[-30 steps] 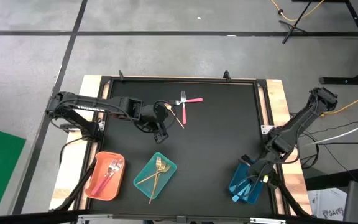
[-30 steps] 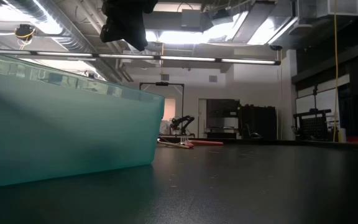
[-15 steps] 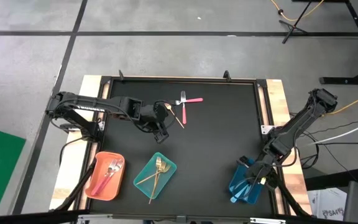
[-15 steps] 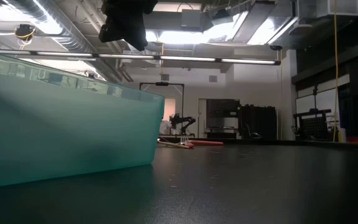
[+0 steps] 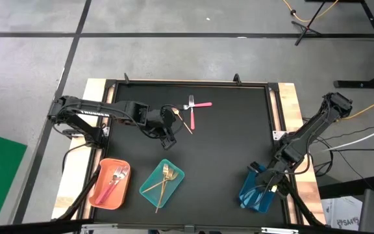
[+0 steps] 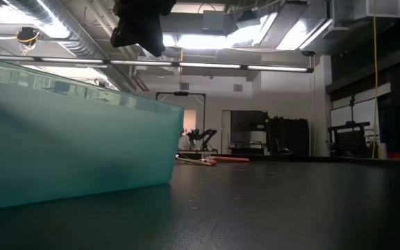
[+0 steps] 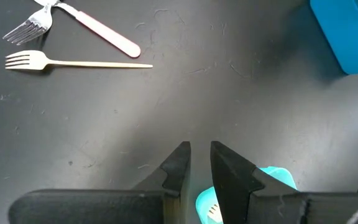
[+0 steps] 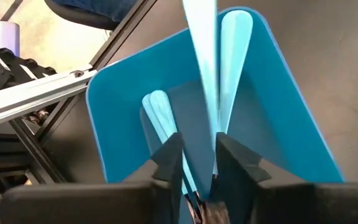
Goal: Sort silverware by color (type)
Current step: Put the blue fork into the blue bin, then put the gold fork into the green bin
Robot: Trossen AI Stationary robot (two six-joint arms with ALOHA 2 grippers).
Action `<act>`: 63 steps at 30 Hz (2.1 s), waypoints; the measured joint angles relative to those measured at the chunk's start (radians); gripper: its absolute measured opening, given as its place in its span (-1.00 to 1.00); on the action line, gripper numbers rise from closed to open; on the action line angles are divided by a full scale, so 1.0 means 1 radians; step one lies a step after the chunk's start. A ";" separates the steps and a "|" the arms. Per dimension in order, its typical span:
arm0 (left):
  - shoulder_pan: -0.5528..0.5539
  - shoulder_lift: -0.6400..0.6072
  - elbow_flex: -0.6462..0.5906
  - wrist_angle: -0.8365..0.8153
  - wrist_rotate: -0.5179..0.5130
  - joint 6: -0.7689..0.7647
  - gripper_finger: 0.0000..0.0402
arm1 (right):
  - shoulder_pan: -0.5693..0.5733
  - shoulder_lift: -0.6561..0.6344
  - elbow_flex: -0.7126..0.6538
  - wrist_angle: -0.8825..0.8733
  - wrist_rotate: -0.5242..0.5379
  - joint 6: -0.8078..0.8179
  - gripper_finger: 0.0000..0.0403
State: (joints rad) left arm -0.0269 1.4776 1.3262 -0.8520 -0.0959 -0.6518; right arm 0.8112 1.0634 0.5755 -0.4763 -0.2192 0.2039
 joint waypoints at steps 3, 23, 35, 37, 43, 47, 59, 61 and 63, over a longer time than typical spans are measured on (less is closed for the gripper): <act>0.000 0.000 0.000 0.000 0.000 0.000 -0.72 | 0.000 0.000 0.000 -0.007 -0.001 0.000 -0.49; 0.008 0.000 0.000 0.014 -0.124 0.000 -0.72 | 0.000 -0.002 0.062 -0.065 0.038 -0.011 -0.62; 0.074 0.014 0.000 0.168 -0.157 0.000 -0.72 | -0.039 -0.002 0.250 -0.298 0.360 -0.163 -0.62; 0.087 0.017 0.000 0.169 -0.179 0.001 -0.72 | -0.073 -0.002 0.265 -0.299 0.387 -0.188 -0.62; 0.140 0.036 0.000 0.174 -0.194 -0.105 -0.72 | -0.208 -0.002 0.277 -0.297 0.403 -0.269 -0.62; 0.172 0.059 0.000 0.171 -0.199 -0.209 -0.72 | -0.295 -0.002 0.278 -0.288 0.403 -0.314 -0.62; 0.291 0.204 0.000 0.173 -0.164 -0.299 -0.72 | -0.480 0.002 0.279 -0.260 0.403 -0.344 -0.62; 0.309 0.240 0.000 0.174 -0.150 -0.309 -0.72 | -0.498 0.002 0.279 -0.253 0.402 -0.344 -0.62; 0.323 0.274 0.000 0.190 -0.133 -0.311 -0.72 | -0.512 0.002 0.279 -0.246 0.404 -0.344 -0.62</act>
State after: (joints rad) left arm 0.2961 1.7512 1.3262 -0.6618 -0.2286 -0.9630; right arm 0.2992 1.0653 0.8543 -0.7220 0.1848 -0.1402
